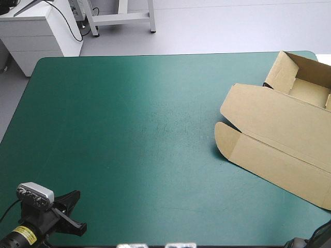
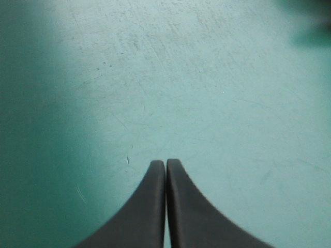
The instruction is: Fold the box
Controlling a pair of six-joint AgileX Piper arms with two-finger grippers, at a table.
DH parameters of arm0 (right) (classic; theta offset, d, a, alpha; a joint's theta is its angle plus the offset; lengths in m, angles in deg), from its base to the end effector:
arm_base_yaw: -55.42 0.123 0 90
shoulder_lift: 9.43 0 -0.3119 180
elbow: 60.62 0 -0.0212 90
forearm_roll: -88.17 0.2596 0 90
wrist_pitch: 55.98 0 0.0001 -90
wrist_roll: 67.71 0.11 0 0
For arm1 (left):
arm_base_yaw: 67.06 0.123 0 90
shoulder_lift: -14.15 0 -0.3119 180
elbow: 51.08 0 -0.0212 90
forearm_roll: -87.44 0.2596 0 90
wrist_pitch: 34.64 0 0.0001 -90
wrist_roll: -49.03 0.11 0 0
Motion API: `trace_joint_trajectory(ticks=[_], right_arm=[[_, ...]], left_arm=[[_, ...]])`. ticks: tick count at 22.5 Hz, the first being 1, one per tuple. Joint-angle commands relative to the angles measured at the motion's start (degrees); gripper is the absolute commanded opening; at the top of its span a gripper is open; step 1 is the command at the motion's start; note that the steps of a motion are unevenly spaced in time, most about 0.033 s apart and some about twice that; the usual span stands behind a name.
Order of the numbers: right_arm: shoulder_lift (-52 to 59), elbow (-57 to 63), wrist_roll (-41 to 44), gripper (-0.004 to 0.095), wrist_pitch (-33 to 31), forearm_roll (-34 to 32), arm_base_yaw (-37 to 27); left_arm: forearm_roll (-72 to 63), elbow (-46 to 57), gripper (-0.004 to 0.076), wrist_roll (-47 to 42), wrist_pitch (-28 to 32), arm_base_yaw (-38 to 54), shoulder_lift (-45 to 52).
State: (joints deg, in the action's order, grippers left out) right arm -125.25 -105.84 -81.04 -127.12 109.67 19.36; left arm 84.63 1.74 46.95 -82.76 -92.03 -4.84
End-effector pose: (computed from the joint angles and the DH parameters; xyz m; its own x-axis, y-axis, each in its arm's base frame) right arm 0.3776 -0.2277 0.4304 -0.6593 0.3573 -0.6616 0.3055 0.9313 0.1985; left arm 0.0349 -0.0207 0.2708 -0.4818 0.1483 -0.8636 0.4183 0.9050 -0.0780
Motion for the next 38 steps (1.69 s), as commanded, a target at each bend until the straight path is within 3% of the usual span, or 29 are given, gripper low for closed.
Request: trace_joint_trajectory(ticks=[1, 2, 8, 10, 12, 14, 15, 17, 27, 38], right_arm=[[9.7, 1.3, -6.8, 0.0257, -0.5, 16.0, 0.0], [12.7, 4.7, -9.0, -0.0011, -0.5, 22.5, 0.0], [28.2, 24.7, -18.2, 0.0003, 0.1, 32.6, 0.1], [33.8, 31.7, -19.7, 0.0003, 5.0, 33.0, 4.3], [39.2, 38.5, -20.6, 0.0003, 10.9, 27.1, 15.6], [44.1, 43.7, -14.1, 0.0004, 14.9, 13.2, 27.4], [47.3, 46.5, -10.7, 0.0004, 16.7, 7.5, 31.9], [54.0, 52.9, -11.4, 0.0002, 20.5, 2.5, 37.7], [84.3, 80.3, -10.9, 0.0002, 29.2, -1.8, 39.7], [105.6, 95.1, -4.3, -0.0001, 31.9, -5.9, 39.9]], left_arm=[[-0.1, -1.6, -0.0008, -0.5, 4.0, -0.2, -0.7], [-0.1, -1.6, -0.0008, -0.5, 4.0, -0.2, -0.7], [-0.3, -1.6, -0.0008, -0.5, 4.0, -0.2, -0.7], [-0.3, -1.6, -0.0008, -0.5, 4.0, -0.2, -0.7], [-0.3, -1.6, -0.0008, -0.5, 4.0, -0.2, -0.7], [-0.3, -1.6, -0.0008, -0.5, 4.0, -0.2, -0.7], [-0.3, -1.6, -0.0008, -0.5, 4.0, -0.2, -0.7], [-0.3, -1.6, -0.0008, -0.5, 4.0, -0.2, -0.7], [-0.3, -1.6, -0.0008, -0.5, 4.0, -0.2, -0.7], [-0.6, -1.6, -0.0008, 0.6, 4.0, -0.2, -0.7]])
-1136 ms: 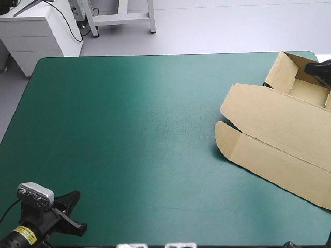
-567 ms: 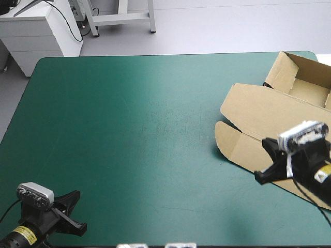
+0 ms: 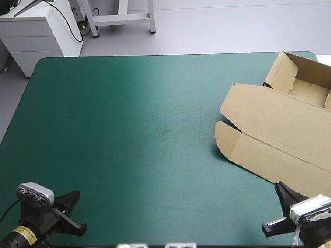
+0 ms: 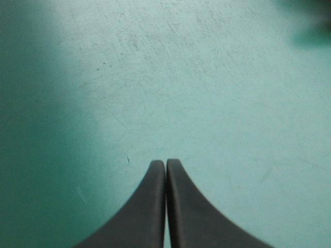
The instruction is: Fold the box
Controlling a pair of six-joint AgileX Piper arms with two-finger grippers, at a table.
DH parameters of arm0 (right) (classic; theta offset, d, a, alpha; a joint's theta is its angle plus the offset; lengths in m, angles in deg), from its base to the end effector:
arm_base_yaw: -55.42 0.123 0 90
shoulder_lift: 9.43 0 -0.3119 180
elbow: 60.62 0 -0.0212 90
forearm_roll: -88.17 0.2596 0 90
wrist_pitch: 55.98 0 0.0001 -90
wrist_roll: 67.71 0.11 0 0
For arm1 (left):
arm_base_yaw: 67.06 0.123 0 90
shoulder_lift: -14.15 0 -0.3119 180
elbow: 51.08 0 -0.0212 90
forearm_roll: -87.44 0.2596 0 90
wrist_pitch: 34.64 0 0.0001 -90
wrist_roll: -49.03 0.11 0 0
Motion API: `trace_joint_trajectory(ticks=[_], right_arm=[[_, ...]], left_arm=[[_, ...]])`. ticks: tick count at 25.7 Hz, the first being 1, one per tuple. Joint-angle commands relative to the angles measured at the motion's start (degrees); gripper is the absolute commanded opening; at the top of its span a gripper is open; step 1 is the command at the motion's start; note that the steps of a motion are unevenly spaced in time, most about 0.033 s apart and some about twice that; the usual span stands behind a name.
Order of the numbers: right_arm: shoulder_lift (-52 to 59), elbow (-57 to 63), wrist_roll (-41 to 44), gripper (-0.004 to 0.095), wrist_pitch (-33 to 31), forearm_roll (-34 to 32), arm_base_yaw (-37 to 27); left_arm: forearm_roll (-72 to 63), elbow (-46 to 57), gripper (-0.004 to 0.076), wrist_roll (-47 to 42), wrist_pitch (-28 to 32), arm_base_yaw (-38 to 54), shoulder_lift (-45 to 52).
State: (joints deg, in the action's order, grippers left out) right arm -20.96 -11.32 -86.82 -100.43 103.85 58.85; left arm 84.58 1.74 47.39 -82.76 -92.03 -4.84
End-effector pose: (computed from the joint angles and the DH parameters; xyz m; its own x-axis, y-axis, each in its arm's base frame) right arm 0.0142 0.0217 0.3038 -0.2098 -0.1457 -0.9668 -0.2728 0.9583 -0.0852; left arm 0.0348 -0.0207 0.2708 -0.4789 0.1547 -0.8641 0.4222 0.9036 -0.0722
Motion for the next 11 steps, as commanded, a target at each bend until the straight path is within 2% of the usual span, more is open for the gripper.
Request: trace_joint_trajectory(ticks=[1, 11], right_arm=[[3.0, 1.8, 1.5, -0.0001, 5.3, -0.2, 0.4], [5.5, 5.0, 2.3, -0.0001, 5.7, -0.2, 0.4]], left_arm=[[-0.7, -1.6, -0.0008, 0.3, 4.0, -0.2, -0.6], [-0.4, -0.7, -0.0008, 0.1, 5.8, -0.2, 8.0]])
